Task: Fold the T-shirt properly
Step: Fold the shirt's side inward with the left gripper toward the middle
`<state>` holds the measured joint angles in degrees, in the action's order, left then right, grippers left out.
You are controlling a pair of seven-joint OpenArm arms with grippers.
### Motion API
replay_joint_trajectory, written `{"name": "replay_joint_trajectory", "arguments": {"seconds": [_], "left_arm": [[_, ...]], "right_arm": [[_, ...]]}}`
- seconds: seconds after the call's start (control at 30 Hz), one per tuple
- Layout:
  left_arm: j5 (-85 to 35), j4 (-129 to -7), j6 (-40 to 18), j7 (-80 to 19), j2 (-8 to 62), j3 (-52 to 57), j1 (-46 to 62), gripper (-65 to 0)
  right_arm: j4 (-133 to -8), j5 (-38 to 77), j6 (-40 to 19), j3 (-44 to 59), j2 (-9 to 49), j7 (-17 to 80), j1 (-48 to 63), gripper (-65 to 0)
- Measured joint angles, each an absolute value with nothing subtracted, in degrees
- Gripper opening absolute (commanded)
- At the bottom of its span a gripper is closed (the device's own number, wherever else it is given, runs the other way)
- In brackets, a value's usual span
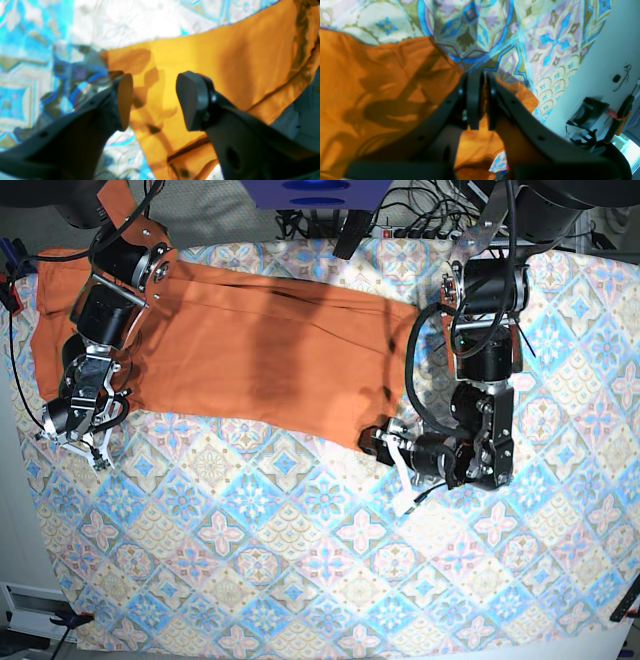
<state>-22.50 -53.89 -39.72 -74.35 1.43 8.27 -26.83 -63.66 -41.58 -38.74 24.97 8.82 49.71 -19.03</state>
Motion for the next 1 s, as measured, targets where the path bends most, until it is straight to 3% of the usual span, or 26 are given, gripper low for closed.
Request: {"name": "replay_joint_trajectory", "arguments": {"seconds": [0.43,0.53,0.83,0.93,1.0], "left_arm": [[-22.28,-52.93,-39.72,-70.83,1.58,8.27,-25.52,-29.7],[-22.41,-47.97,-39.51,-66.61,1.58,8.27,-26.11,-26.6],[-22.55,-41.04,-39.70,-62.15,1.45,8.25,-27.09,-26.7],[-23.14,-39.51,-39.77,-59.77,1.48,7.73,-26.98,-30.4],[-23.07,-39.35,-39.57,-58.76,1.61,4.60,-27.14,-38.3]], "right_arm": [[-63.70,-41.60,-38.76,24.95,8.78,49.80,-17.08,-61.5],[-63.70,-41.58,-38.74,24.95,8.84,49.71,-17.43,-61.5],[-63.70,-41.58,-38.74,25.12,8.80,49.74,-17.45,-61.6],[-63.70,-41.58,-38.74,25.12,8.78,49.65,-17.47,-61.6],[-63.70,-41.58,-38.74,25.12,8.80,49.74,-17.43,-61.6]]}}
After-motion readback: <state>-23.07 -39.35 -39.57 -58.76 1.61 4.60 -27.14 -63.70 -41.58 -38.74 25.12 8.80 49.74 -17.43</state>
